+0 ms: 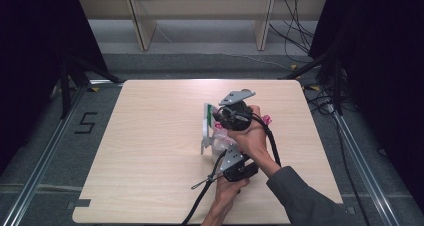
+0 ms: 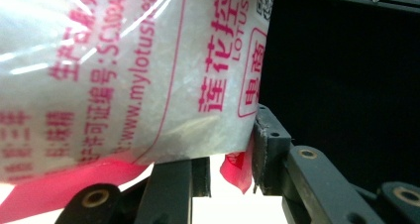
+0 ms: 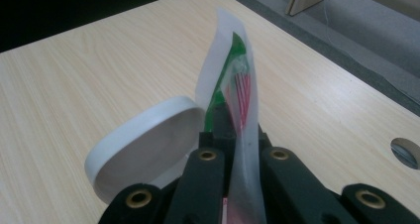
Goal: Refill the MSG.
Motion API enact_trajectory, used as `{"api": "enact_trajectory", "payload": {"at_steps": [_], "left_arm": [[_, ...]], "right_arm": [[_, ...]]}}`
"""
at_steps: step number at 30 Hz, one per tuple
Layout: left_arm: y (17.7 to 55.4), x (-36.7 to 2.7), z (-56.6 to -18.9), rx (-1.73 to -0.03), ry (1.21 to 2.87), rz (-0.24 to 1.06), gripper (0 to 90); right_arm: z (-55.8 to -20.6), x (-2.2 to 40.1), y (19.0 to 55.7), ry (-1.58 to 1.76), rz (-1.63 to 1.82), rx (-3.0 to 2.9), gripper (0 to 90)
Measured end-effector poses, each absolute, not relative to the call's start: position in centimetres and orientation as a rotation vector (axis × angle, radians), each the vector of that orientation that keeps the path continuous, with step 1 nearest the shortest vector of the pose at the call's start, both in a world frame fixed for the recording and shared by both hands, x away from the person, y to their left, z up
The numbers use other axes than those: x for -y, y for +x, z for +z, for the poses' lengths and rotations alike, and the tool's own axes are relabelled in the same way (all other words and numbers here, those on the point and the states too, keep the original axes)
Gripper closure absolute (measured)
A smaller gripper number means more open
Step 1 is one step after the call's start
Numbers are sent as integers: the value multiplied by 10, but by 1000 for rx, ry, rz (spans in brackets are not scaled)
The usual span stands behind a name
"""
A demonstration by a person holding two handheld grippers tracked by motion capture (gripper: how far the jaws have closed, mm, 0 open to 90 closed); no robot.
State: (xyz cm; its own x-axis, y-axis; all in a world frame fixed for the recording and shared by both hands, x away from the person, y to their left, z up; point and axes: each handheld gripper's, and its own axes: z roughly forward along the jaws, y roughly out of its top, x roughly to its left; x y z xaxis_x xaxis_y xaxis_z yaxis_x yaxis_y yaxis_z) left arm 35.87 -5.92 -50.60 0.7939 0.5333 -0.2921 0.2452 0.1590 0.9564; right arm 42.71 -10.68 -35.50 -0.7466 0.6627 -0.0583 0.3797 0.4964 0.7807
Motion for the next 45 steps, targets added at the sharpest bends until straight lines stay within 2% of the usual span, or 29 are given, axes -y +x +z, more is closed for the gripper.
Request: {"api": "enact_trajectory", "payload": {"at_steps": [22,23,24,25,45], "left_arm": [[357,57,-504,-687,1447,242,720],[357,63,-504,-688,1364,194,720],[357,63,-504,-688,1364,194,720],[359,59,-505,-674,1416,226,720],[358,55,-504,-692,1439,236,721]], "right_arm": [[-354,104,427,833,1130,-2380,900],[-355,104,427,849,1146,-2366,900],[-355,104,427,849,1146,-2366,900],[-355,104,427,844,1119,-2387,900],[-352,101,427,816,1119,-2379,900]]}}
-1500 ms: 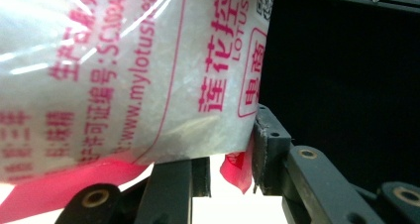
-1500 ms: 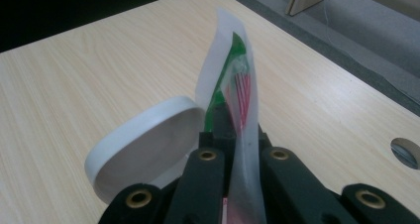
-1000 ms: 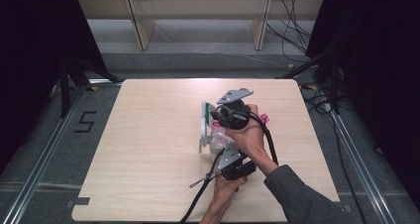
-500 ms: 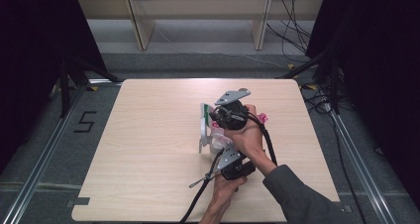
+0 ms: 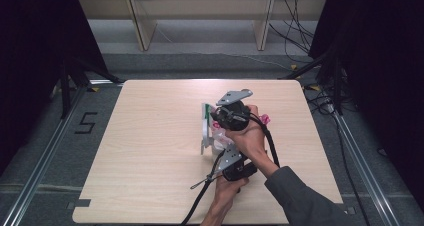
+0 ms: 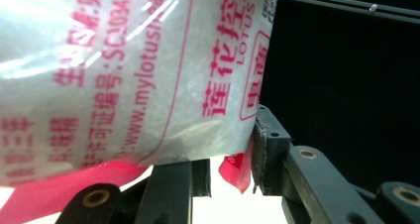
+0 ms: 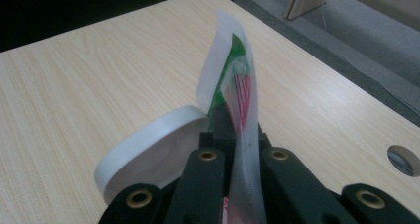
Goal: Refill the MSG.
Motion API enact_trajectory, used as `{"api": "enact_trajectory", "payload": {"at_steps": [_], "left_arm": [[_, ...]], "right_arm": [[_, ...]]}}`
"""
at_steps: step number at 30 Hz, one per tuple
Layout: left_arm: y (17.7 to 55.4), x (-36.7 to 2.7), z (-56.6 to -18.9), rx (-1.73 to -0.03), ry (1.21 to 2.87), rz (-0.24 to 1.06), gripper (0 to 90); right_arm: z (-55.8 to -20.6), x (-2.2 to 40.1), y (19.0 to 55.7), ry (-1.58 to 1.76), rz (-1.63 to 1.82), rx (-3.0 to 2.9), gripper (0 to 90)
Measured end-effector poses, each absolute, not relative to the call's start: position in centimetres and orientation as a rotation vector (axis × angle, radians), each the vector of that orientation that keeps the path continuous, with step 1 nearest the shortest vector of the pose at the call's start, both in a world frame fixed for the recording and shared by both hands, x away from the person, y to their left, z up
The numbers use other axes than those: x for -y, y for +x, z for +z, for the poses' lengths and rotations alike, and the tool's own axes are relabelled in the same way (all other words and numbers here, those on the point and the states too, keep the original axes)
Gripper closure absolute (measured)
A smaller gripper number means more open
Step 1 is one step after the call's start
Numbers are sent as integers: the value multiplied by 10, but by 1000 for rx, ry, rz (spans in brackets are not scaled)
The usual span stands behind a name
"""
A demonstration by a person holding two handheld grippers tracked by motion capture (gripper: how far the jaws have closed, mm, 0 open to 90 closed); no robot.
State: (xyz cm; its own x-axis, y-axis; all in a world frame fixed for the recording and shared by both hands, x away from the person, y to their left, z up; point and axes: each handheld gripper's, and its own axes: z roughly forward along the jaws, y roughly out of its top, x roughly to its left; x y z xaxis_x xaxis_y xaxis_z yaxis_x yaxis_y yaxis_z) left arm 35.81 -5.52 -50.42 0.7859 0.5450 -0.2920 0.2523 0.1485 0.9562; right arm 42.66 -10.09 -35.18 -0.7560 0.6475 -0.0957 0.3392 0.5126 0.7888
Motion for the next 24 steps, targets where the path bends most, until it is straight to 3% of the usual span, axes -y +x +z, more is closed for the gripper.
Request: {"api": "enact_trajectory", "payload": {"at_steps": [4,5,24], "left_arm": [[357,60,-504,-704,1381,200,721],[358,56,-504,-693,1439,240,721],[358,55,-503,-684,1448,253,720]], "right_arm": [[-356,99,426,839,1108,-2381,900],[-354,100,426,842,1103,-2393,900],[-354,101,427,834,1142,-2367,900]]}}
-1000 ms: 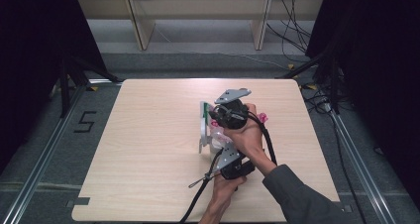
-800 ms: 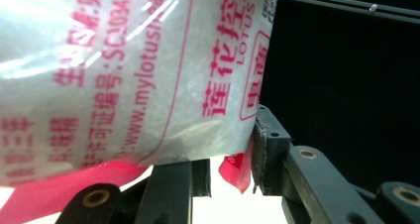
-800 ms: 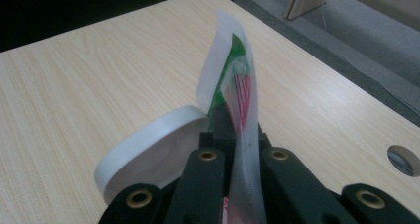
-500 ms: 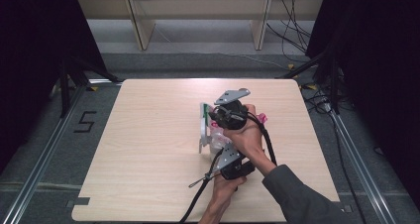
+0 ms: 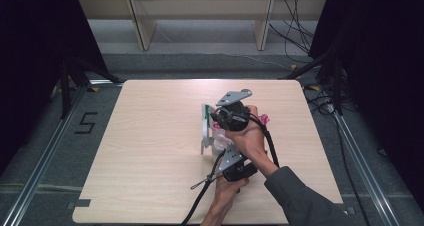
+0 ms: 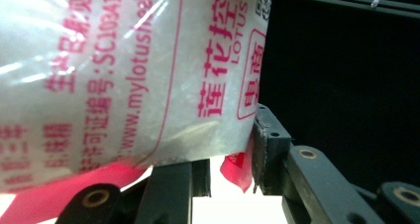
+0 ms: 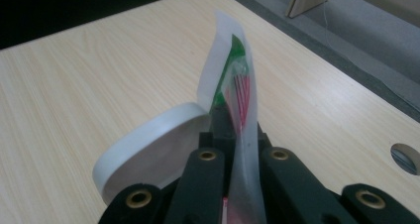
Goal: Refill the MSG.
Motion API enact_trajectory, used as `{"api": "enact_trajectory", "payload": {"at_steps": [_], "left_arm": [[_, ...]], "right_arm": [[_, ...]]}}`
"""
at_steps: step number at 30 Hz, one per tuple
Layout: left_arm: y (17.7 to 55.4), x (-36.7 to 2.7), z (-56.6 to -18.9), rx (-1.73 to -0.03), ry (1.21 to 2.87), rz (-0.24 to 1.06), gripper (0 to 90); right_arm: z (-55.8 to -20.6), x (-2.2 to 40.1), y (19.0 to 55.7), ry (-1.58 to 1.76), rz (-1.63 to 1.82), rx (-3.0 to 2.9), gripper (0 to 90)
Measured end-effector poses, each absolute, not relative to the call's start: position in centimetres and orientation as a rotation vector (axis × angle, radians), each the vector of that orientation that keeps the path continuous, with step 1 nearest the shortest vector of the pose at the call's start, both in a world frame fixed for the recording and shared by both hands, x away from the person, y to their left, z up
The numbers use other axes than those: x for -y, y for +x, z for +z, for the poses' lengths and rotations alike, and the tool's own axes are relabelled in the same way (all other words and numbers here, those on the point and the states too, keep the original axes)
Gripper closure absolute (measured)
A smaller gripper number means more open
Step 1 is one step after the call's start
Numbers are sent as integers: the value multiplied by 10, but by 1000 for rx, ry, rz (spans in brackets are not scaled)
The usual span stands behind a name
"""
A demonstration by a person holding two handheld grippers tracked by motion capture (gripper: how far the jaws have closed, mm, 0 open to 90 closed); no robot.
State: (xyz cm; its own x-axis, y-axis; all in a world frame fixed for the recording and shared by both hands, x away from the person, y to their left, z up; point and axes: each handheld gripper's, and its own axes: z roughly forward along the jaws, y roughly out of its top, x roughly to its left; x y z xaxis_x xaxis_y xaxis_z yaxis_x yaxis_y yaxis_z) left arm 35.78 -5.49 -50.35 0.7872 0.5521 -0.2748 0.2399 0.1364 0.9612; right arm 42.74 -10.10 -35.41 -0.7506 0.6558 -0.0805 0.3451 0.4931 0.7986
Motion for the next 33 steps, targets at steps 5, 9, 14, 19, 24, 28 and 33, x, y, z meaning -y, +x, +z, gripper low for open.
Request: {"api": "enact_trajectory", "payload": {"at_steps": [5,9,14,19,24,28,33], "left_arm": [[359,55,-504,-677,1442,248,720],[359,56,-505,-684,1444,245,721],[360,55,-507,-686,1455,244,719],[359,57,-509,-688,1513,286,719],[359,59,-511,-675,1540,303,718],[359,60,-512,-684,1555,304,717],[361,59,-514,-671,1569,309,711]], "right_arm": [[-355,100,426,846,1124,-2387,900],[-354,102,426,836,1140,-2378,900],[-353,108,426,843,1191,-2351,900],[-352,122,422,885,1282,-2315,900],[-354,132,419,929,1370,-2279,900],[-358,142,418,928,1466,-2238,900],[-358,149,414,968,1517,-2194,900]]}}
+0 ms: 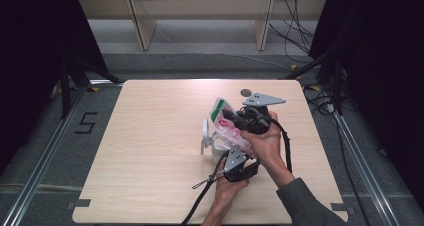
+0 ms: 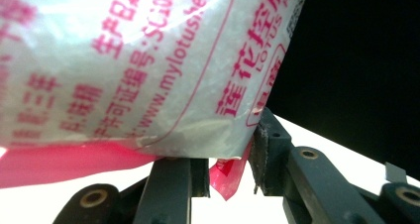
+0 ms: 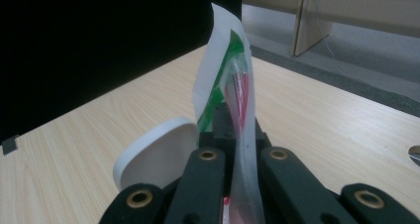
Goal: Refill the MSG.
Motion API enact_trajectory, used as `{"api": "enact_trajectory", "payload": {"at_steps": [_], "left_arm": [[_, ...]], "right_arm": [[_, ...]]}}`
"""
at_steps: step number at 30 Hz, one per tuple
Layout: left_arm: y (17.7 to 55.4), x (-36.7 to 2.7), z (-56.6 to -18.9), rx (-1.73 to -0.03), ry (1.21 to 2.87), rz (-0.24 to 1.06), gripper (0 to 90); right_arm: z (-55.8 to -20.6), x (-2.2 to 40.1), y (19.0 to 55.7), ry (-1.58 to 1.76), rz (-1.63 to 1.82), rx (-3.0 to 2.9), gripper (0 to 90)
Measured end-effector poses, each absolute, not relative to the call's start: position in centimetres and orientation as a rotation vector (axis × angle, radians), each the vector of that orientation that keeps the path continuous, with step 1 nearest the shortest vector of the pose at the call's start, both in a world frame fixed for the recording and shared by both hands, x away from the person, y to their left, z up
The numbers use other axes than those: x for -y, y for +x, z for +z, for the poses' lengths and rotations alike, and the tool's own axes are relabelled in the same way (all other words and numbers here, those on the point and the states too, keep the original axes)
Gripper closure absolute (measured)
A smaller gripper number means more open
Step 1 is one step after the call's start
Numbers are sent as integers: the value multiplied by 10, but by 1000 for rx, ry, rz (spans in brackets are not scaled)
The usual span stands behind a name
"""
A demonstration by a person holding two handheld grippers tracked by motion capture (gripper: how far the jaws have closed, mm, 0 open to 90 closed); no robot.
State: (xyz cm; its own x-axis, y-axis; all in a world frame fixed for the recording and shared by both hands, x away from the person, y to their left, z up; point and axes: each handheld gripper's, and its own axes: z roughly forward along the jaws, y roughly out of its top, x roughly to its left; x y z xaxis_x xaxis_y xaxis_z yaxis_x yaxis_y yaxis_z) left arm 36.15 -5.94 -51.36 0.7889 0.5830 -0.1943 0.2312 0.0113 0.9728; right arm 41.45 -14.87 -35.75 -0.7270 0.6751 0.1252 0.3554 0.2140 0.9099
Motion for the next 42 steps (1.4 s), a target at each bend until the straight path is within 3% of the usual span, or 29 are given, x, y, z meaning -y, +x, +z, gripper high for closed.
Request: {"api": "enact_trajectory", "payload": {"at_steps": [29,42], "left_arm": [[358,61,-516,-758,1576,294,596],[358,63,-514,-772,1618,286,445]], "right_arm": [[-364,197,382,1053,1814,-1986,900],[-367,222,377,1101,1879,-1885,900]]}}
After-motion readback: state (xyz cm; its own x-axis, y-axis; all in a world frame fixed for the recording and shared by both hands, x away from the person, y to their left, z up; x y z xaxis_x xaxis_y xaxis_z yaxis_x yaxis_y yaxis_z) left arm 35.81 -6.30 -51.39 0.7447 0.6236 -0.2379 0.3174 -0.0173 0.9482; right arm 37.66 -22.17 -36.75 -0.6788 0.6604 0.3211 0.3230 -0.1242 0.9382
